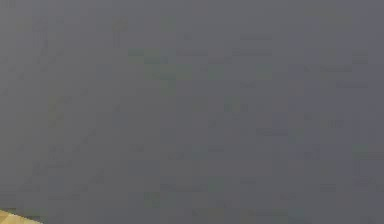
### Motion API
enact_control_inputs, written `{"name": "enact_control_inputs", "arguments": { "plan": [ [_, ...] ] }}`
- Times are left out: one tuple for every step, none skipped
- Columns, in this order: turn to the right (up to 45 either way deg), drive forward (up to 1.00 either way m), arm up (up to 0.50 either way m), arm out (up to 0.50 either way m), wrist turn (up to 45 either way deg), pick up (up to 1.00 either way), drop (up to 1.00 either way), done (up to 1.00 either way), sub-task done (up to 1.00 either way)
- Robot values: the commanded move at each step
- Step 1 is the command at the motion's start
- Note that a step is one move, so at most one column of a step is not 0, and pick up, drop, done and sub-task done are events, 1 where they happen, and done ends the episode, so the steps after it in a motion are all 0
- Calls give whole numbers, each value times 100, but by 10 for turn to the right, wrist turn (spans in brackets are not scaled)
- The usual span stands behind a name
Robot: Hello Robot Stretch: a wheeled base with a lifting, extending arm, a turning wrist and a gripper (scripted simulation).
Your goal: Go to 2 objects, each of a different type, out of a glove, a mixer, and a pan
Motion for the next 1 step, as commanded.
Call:
{"name": "enact_control_inputs", "arguments": {
  "plan": [
    [-450,0,0,0,0,0,0,0,0]
  ]
}}
